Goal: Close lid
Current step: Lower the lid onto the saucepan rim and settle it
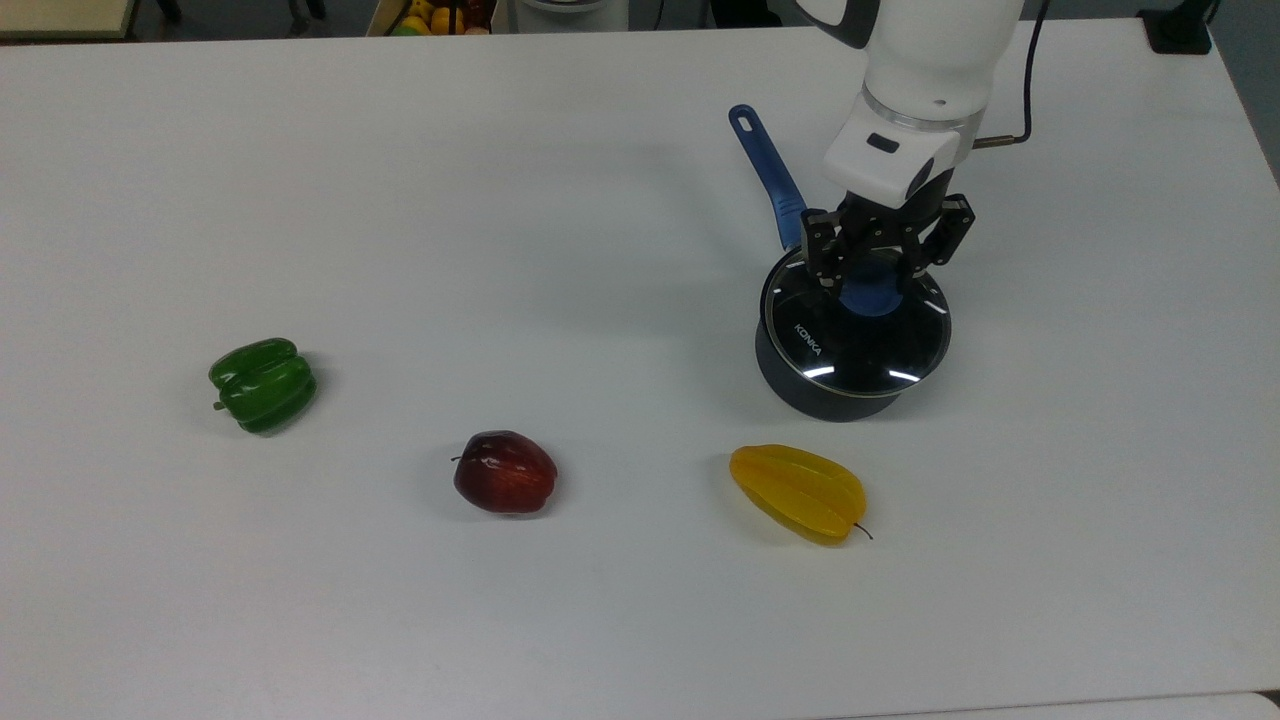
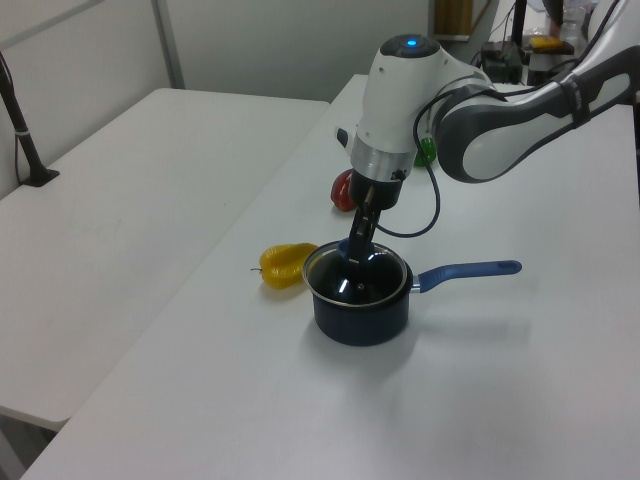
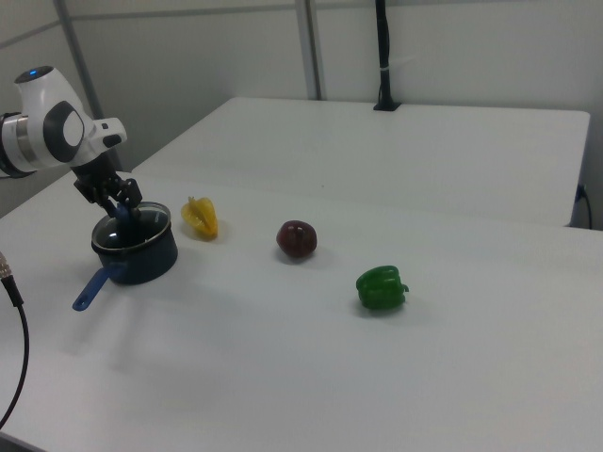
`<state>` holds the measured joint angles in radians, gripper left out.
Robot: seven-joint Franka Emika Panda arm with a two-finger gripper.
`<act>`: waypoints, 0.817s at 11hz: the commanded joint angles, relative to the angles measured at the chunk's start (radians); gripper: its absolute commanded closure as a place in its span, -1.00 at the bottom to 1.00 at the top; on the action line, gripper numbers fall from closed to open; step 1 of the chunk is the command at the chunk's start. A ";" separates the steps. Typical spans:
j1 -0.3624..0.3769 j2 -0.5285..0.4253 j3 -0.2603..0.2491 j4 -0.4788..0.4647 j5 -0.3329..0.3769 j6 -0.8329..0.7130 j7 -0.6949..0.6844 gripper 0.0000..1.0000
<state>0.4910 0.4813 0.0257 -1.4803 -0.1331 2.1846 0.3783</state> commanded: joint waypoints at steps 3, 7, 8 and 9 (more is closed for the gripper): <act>0.021 -0.004 -0.009 0.009 -0.014 -0.006 0.010 0.09; 0.026 -0.003 -0.009 0.008 -0.014 -0.034 0.013 0.08; 0.024 -0.003 -0.009 0.006 -0.014 -0.034 0.013 0.08; 0.023 -0.001 -0.009 0.006 -0.014 -0.034 0.013 0.08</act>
<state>0.5013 0.4837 0.0258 -1.4803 -0.1331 2.1785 0.3783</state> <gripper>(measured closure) 0.388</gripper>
